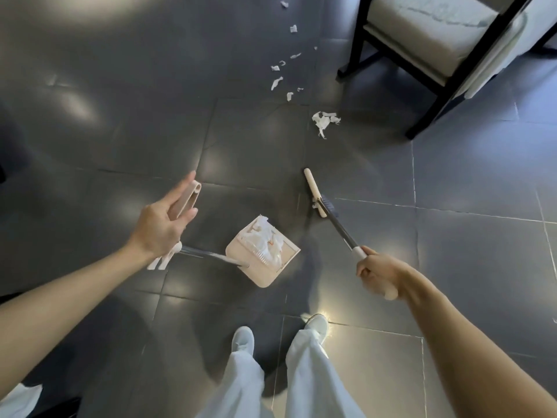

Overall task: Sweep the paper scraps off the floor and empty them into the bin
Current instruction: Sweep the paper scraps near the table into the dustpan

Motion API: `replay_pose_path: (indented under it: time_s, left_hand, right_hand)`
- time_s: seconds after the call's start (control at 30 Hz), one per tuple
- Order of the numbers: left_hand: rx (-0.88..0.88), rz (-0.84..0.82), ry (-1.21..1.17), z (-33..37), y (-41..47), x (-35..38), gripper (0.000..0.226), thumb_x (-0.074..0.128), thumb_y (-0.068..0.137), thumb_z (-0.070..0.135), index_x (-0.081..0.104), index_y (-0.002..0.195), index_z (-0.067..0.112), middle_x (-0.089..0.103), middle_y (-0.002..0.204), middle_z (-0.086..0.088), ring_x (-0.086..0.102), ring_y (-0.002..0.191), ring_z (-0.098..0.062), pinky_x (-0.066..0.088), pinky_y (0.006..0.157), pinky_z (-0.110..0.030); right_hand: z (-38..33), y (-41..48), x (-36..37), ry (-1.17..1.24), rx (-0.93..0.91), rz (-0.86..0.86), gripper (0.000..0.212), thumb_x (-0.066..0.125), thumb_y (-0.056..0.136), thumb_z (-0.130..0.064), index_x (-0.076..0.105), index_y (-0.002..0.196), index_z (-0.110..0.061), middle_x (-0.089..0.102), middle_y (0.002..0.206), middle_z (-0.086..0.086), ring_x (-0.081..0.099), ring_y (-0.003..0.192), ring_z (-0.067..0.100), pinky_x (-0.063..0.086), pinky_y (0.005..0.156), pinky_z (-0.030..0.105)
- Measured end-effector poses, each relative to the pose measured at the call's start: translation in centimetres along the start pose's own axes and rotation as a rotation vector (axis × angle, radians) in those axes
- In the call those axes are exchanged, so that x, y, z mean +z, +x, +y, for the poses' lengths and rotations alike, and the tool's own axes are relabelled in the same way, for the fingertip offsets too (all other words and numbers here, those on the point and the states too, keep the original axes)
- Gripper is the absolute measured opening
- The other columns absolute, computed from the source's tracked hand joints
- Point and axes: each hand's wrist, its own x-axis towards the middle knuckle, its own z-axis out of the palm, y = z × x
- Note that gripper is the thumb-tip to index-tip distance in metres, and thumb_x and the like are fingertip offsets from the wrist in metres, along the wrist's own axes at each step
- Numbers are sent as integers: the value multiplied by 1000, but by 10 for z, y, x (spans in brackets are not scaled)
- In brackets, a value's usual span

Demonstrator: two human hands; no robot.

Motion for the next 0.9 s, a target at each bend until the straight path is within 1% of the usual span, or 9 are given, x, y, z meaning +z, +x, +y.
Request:
replay_pose_path:
  time_s: [0.07,0.13,0.2,0.27,0.37,0.47,0.57,0.67,0.9]
  left_hand:
    - [-19,-31,31,-23,-11,-12,67,63,92,16,36,135,60,51,127,31,67,97,-26,50,88,-35]
    - [-10,-39,30,-48,-22,-23,67,64,92,14,35,139,53,48,131,26,64,104,-14,46,93,-23]
    - [16,-31,-3,-70,-34,-30,69,63,91,9,33,141,46,47,131,19,56,102,8,35,90,-3]
    - [18,-36,-13,-89,-41,-33,69,62,91,5,30,145,34,47,132,15,53,106,6,30,88,3]
    - [8,-31,1,-111,-43,-36,67,61,91,3,32,147,24,52,136,4,59,109,-14,32,86,1]
    - [27,19,28,-123,-40,-41,64,62,90,3,36,147,19,61,130,-5,65,99,-26,38,83,-13]
    - [34,10,7,-126,-29,-44,63,62,91,7,37,147,22,61,129,-3,64,101,-23,35,81,-7]
    - [16,-24,-21,-124,-16,-44,62,61,92,11,37,147,30,60,131,1,59,108,-17,31,81,-1]
    - [41,-74,-26,-111,20,-47,62,60,93,13,37,146,36,64,126,-2,61,110,-25,35,86,-10]
  right_hand:
    - [8,-4,21,-4,14,-19,68,37,90,9,33,143,-34,43,48,2,34,35,8,31,31,15]
    - [19,-6,44,-26,31,-28,69,40,90,8,33,143,-36,42,52,3,34,36,8,31,32,15]
    - [30,-7,66,-29,50,-46,70,41,88,8,34,140,-38,42,49,3,33,36,9,31,31,15]
    - [43,-9,87,-53,75,-57,69,42,87,7,35,137,-41,41,47,3,33,36,8,31,31,16]
    - [61,-16,117,-76,100,-79,67,43,86,6,37,132,-42,41,48,3,33,37,9,31,32,16]
    - [71,-30,147,-99,98,-93,63,45,86,4,38,127,-43,46,48,3,37,38,8,34,33,18]
    - [76,-45,181,-132,100,-131,59,47,87,4,38,125,-41,50,52,4,40,39,7,37,34,18]
    - [75,-59,196,-45,153,-197,57,44,88,8,41,125,-36,45,54,5,37,38,7,33,31,15]
    - [28,-86,143,150,144,-213,62,38,89,9,42,134,-33,39,51,3,32,31,5,28,24,15]
